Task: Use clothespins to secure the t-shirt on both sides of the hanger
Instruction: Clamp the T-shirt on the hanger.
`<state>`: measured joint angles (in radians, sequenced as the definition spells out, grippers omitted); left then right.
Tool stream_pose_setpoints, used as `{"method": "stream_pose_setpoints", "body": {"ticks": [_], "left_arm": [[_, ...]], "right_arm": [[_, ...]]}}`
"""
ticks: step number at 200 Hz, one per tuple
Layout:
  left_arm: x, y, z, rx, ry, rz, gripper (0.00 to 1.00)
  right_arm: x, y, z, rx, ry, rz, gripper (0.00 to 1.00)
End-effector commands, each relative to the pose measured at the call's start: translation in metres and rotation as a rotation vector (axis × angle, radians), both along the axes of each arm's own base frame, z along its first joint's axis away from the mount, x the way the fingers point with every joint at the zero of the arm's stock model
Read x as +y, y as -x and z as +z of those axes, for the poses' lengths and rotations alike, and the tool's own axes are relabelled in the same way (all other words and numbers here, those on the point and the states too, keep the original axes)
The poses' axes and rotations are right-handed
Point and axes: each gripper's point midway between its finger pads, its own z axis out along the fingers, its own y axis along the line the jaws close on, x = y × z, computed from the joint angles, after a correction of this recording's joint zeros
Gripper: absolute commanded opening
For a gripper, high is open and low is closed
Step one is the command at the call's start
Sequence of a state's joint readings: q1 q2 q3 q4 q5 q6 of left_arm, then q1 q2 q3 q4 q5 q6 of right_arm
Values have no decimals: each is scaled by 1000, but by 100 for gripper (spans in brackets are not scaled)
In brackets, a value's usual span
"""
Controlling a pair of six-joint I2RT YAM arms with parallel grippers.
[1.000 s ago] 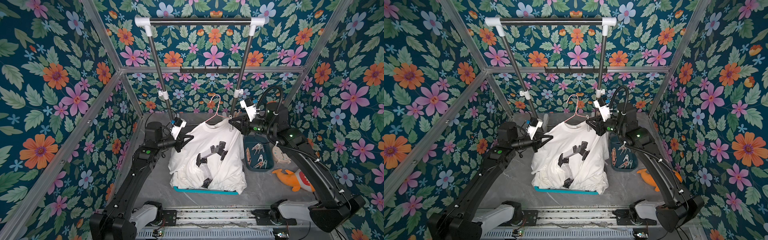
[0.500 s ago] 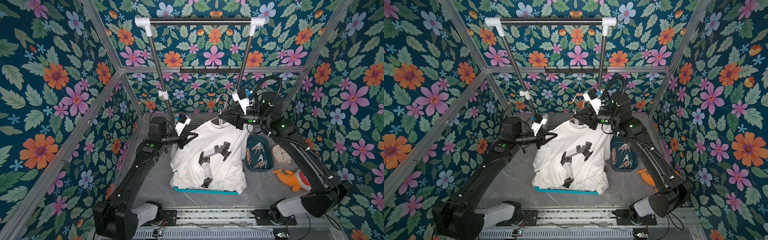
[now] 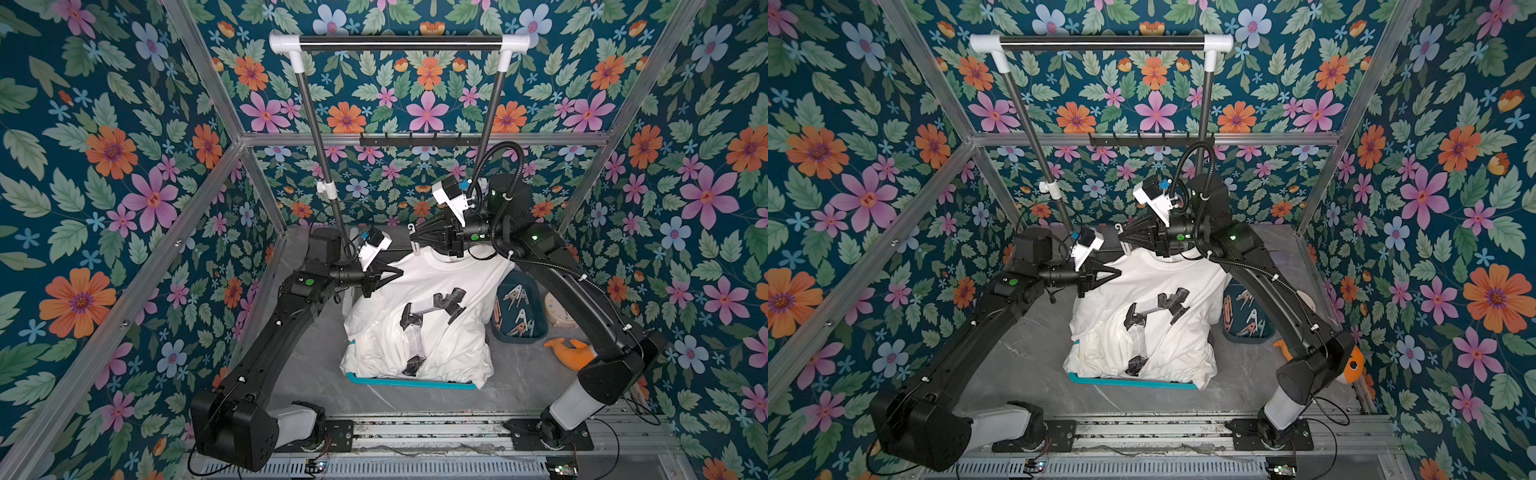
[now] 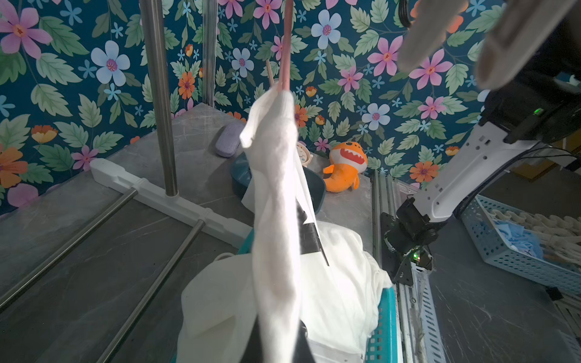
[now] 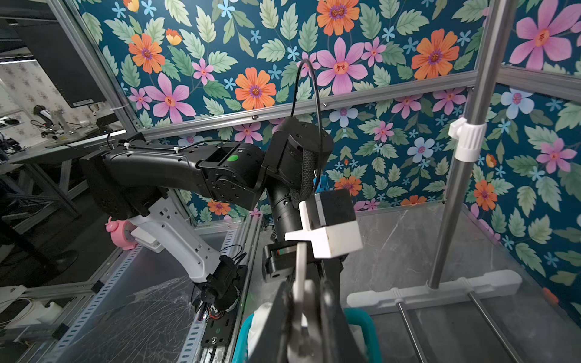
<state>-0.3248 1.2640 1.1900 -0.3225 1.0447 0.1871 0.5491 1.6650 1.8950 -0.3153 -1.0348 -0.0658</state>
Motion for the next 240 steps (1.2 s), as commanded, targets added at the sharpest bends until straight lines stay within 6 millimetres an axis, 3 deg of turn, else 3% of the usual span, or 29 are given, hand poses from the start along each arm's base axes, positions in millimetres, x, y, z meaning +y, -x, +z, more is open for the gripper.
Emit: {"method": "stream_pose_setpoints", "body": {"ticks": [1, 51, 137, 240], "left_arm": [[-1, 5, 6, -39, 9, -28, 0], [1, 8, 4, -56, 7, -24, 0], [-1, 7, 7, -65, 9, -20, 0], [1, 11, 12, -97, 14, -13, 0]], "right_arm": [[7, 0, -13, 4, 20, 50, 0], [15, -11, -27, 29, 41, 63, 0], [26, -11, -43, 20, 105, 54, 0], [26, -19, -63, -1, 156, 15, 0]]}}
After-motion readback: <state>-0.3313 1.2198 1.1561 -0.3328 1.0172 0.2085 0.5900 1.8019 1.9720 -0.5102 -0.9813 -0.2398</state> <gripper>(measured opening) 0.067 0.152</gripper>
